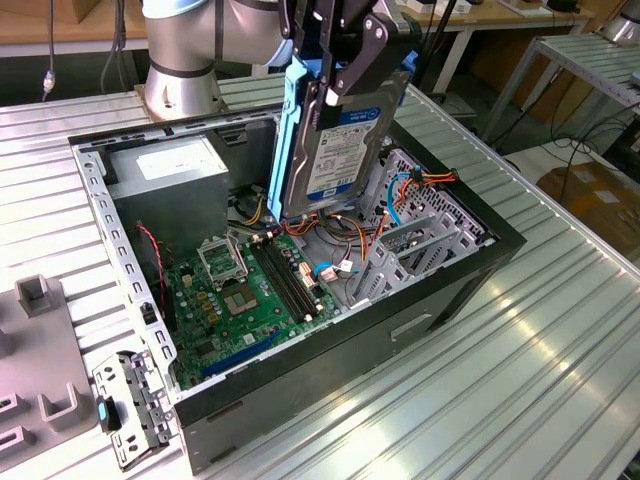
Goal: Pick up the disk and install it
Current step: 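Insert the disk into the insertion slot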
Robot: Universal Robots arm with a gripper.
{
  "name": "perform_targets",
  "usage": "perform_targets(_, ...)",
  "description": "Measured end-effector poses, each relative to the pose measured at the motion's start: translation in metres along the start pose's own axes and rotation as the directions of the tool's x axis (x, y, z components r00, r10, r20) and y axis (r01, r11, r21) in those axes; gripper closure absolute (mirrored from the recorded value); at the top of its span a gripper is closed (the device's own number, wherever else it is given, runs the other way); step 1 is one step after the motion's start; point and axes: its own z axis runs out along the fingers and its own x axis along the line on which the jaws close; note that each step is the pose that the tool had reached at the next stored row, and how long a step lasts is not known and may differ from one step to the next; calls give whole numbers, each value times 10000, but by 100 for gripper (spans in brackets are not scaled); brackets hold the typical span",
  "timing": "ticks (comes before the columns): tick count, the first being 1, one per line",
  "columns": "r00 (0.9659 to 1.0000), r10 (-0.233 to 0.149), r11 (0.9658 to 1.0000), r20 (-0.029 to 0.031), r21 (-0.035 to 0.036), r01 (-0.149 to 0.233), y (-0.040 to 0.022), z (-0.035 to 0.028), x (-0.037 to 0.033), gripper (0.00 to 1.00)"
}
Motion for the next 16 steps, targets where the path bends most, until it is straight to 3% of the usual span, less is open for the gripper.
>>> perform_targets(14,10000,0,10000,-1,-1,0,-8,0,0,63)
perform_targets(16,10000,-2,10000,-4,0,2,-9,1,33,63)
